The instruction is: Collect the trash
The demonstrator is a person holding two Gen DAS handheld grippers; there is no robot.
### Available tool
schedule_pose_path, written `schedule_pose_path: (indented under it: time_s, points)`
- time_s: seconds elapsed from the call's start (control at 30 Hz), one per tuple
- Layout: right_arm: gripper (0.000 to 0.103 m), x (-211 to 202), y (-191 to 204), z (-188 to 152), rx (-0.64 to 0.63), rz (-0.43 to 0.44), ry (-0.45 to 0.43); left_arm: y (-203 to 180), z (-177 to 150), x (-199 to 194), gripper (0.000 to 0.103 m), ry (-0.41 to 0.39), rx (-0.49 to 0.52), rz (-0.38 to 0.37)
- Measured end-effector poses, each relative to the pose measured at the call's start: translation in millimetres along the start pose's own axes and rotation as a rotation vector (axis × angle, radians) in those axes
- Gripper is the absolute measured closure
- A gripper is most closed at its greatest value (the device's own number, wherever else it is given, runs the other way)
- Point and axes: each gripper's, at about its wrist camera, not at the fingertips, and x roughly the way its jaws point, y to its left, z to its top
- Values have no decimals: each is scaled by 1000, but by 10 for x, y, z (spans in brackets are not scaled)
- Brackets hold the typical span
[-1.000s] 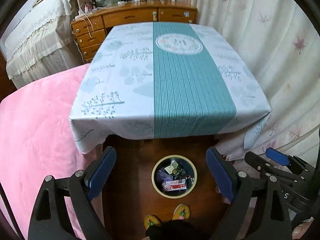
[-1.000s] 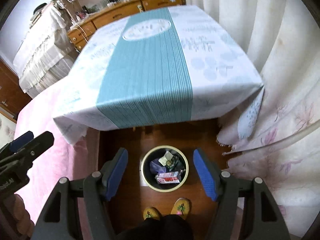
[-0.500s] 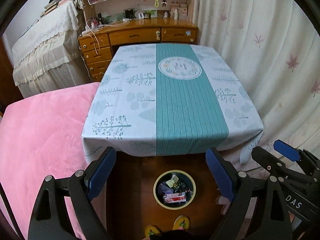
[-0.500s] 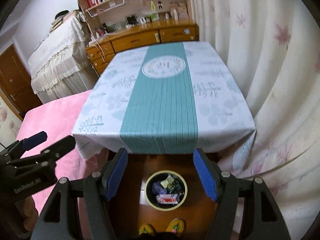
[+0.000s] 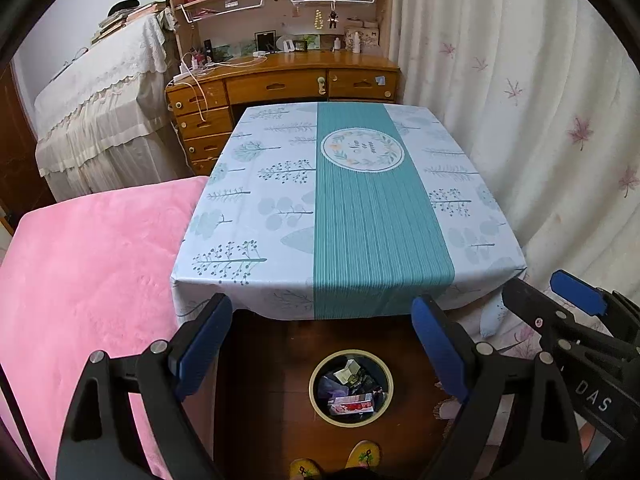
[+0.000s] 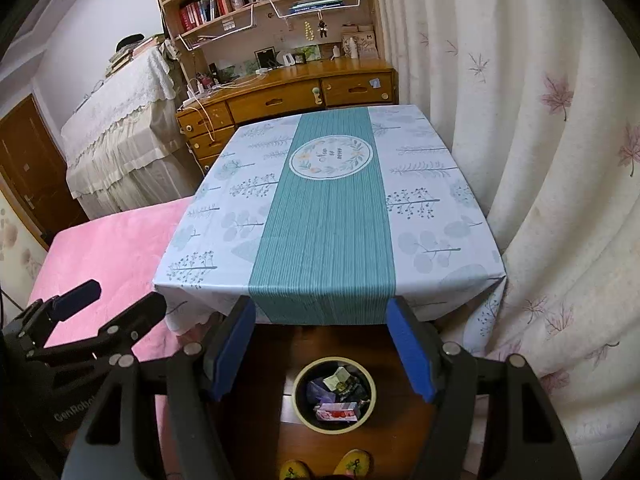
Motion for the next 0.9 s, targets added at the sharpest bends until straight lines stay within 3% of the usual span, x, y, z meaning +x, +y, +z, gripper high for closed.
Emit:
schedule_pose_path:
  time_s: [0.9]
  points:
    - [34,-12,-57,10,-24,-1,-3,-48,16,36,13,28,-23,-7]
